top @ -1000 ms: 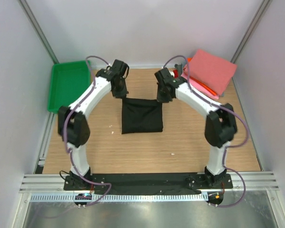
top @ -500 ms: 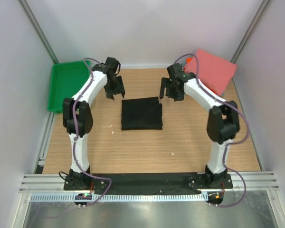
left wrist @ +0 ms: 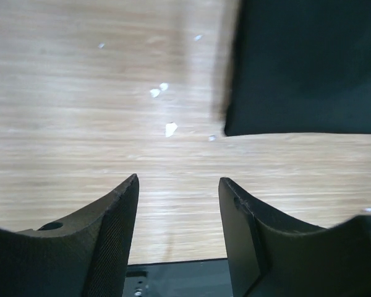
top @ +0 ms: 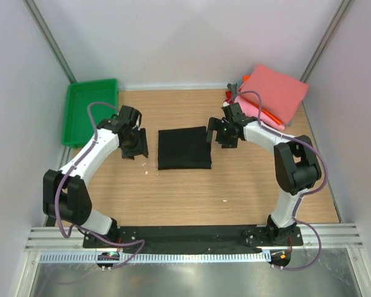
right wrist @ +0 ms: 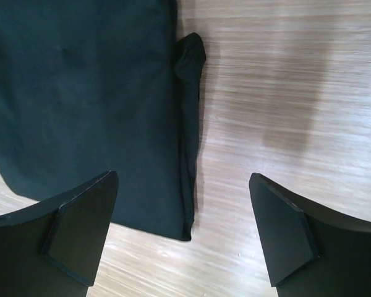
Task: Fold and stack the t-shirts
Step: Neatly place the folded tshirt to the corner
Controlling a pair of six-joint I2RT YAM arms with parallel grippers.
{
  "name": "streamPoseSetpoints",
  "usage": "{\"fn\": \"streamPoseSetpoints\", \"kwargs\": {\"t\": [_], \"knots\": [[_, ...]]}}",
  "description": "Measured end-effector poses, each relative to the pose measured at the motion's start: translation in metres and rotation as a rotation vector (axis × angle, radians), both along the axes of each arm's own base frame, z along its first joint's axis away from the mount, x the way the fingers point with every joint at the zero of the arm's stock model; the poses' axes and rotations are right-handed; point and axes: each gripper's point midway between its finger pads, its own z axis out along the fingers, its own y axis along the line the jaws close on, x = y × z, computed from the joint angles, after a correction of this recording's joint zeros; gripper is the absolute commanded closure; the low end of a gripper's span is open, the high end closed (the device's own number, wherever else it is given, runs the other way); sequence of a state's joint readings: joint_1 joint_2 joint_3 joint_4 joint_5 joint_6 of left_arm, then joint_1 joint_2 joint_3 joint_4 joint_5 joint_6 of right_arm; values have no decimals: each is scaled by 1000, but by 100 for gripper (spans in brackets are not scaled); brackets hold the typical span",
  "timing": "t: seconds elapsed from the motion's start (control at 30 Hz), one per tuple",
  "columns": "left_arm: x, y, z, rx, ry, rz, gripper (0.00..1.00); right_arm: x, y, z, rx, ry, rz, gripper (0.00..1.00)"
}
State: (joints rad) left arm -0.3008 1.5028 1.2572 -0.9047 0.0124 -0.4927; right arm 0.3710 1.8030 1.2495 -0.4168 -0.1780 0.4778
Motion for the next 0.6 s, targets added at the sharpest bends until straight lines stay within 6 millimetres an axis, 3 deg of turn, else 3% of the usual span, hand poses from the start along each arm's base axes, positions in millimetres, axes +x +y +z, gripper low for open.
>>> {"fn": "streamPoseSetpoints", "kwargs": {"t": [0.13,0.27,0.43,0.6], "knots": [[-19,18,-25,85,51,-9,45,5,9,-16,39,5,8,7],[-18,27,-25,126,18,-8,46,16,17,-24,78,-22,1,8],[-14,29,-16,133,-32,-1,46,30,28,-32,161,-74,-23,22],[-12,34,-8,147,-72,13,46,39,43,-34,293,-138,-41,45]]}}
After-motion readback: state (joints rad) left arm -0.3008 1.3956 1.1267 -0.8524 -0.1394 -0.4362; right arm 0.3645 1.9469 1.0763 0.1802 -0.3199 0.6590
